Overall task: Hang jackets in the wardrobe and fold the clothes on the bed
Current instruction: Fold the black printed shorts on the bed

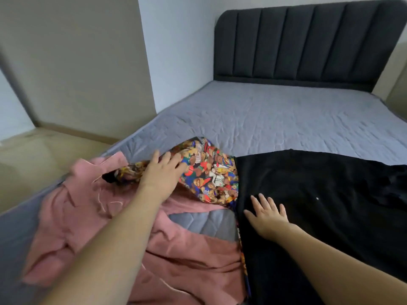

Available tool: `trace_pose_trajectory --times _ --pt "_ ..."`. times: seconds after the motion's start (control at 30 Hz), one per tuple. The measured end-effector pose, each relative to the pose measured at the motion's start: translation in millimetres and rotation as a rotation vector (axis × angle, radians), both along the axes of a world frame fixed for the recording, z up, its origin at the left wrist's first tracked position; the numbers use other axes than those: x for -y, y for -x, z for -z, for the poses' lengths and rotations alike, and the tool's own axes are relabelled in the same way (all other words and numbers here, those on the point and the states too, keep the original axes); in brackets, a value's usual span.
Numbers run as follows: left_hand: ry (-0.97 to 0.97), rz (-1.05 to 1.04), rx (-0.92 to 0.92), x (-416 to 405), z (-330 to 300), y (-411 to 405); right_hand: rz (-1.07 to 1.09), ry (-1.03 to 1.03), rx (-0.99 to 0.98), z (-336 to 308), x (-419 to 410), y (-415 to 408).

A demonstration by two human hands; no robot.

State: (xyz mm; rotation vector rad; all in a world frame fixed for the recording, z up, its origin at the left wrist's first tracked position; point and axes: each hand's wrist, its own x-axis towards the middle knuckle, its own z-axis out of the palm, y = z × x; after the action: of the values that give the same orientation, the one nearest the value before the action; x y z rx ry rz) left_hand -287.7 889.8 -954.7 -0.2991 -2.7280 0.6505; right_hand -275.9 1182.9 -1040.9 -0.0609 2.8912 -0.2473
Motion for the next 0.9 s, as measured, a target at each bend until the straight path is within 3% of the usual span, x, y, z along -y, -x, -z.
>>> trace_pose_trajectory --times 0.07,0.1,0.17,0.23,0.3,0.37,0.4,0.5,0.57,0.63,0.7,0.8,0.9 --pt "-0.228 -0.218 0.376 5 42 -22 -0.011 -0.013 0.009 -2 -4 1" --pt "-0.361 -0.272 0.476 5 59 -30 -0.019 -0.023 0.021 -2 -6 2" --pt "-0.564 -0.288 0.407 4 77 -37 -0.026 -0.041 0.03 -1 -9 4" --pt "-0.639 -0.302 0.224 -8 72 -31 -0.032 -0.068 0.028 2 -8 1" --pt "-0.729 -0.168 0.083 -33 56 -18 -0.048 -0.079 0.018 4 -6 -3" --pt "-0.701 -0.049 0.131 -55 48 -2 -0.061 -0.056 0.011 2 -12 -6" --pt "-0.65 -0.09 0.219 -57 50 6 -0.073 -0.06 0.009 -2 -20 -8" --pt "-0.467 -0.639 0.559 -49 71 19 -0.031 -0.085 0.018 -10 -65 -15" --pt "-0.357 -0.813 0.566 -73 66 28 0.049 -0.102 0.021 -11 -110 -20" --pt "-0.381 -0.698 0.481 -131 47 41 0.146 -0.103 0.037 -13 -159 -26" --pt "-0.569 -0.456 0.45 -204 33 52 0.287 -0.088 0.037 -15 -213 -28" --pt "-0.713 -0.133 0.567 -319 26 49 0.512 -0.095 -0.025 -24 -300 -26" --pt "-0.638 -0.015 0.733 -415 60 42 0.612 -0.149 -0.166 -39 -376 -15"
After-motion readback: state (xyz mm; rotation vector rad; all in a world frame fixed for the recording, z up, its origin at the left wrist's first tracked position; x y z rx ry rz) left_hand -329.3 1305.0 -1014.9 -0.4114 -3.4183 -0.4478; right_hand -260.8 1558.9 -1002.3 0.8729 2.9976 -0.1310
